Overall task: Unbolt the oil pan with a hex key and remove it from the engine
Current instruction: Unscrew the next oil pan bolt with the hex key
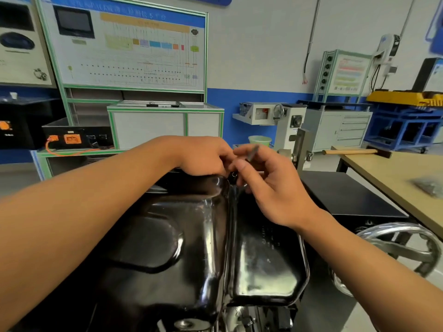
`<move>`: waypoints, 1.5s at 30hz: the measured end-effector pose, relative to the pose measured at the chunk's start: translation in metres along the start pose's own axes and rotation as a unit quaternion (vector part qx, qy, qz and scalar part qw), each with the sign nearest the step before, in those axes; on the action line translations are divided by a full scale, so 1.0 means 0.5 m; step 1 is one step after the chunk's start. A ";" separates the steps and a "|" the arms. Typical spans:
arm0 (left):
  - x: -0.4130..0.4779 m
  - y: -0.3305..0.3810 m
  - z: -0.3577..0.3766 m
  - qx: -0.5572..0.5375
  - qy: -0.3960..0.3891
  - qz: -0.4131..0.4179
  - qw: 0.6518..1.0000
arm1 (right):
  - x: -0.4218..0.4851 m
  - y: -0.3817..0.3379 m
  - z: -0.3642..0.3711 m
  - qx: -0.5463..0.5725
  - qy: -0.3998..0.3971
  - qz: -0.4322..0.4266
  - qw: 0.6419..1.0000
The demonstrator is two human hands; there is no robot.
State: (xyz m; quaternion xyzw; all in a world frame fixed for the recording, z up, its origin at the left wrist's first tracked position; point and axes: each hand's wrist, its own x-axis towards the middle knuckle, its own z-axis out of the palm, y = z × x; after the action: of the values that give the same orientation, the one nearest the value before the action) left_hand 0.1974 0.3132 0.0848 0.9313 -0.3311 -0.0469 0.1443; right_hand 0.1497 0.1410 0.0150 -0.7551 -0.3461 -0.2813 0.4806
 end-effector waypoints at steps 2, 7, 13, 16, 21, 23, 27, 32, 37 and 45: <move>-0.001 0.003 0.000 -0.007 -0.007 0.008 1.000 | -0.002 0.005 0.004 0.041 0.030 0.016 0.999; 0.000 0.000 -0.002 -0.025 -0.019 0.004 1.000 | 0.001 0.017 0.002 0.108 0.062 0.035 0.992; 0.005 -0.002 -0.001 -0.030 -0.018 -0.001 0.999 | 0.003 0.027 0.003 0.100 0.031 0.053 0.993; 0.004 -0.002 -0.001 -0.033 -0.028 0.008 0.999 | 0.008 0.033 -0.001 0.046 0.003 0.033 0.998; 0.003 0.005 -0.001 -0.022 -0.016 0.012 1.000 | 0.005 0.031 -0.001 -0.020 -0.019 0.003 1.000; 0.005 0.000 -0.002 -0.027 -0.003 0.008 1.000 | 0.006 0.025 -0.004 -0.026 -0.026 0.004 0.999; 0.009 -0.004 0.000 -0.037 0.003 0.011 0.999 | 0.014 0.014 -0.013 -0.049 -0.039 0.016 0.998; 0.009 -0.005 0.001 -0.041 0.000 0.017 0.999 | 0.026 0.018 -0.026 -0.106 -0.055 0.024 0.993; 0.002 -0.009 0.001 -0.077 0.010 0.050 0.996 | 0.047 0.004 -0.045 -0.285 -0.041 -0.067 0.955; 0.005 -0.009 0.002 -0.072 0.019 0.059 0.995 | 0.042 -0.010 -0.054 -0.195 -0.001 -0.087 0.977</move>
State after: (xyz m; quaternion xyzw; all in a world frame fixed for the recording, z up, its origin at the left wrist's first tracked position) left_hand 0.2020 0.3146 0.0827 0.8981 -0.3784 -0.0448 0.2196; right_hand 0.1561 0.1229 0.0437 -0.8015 -0.3493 -0.3836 0.2972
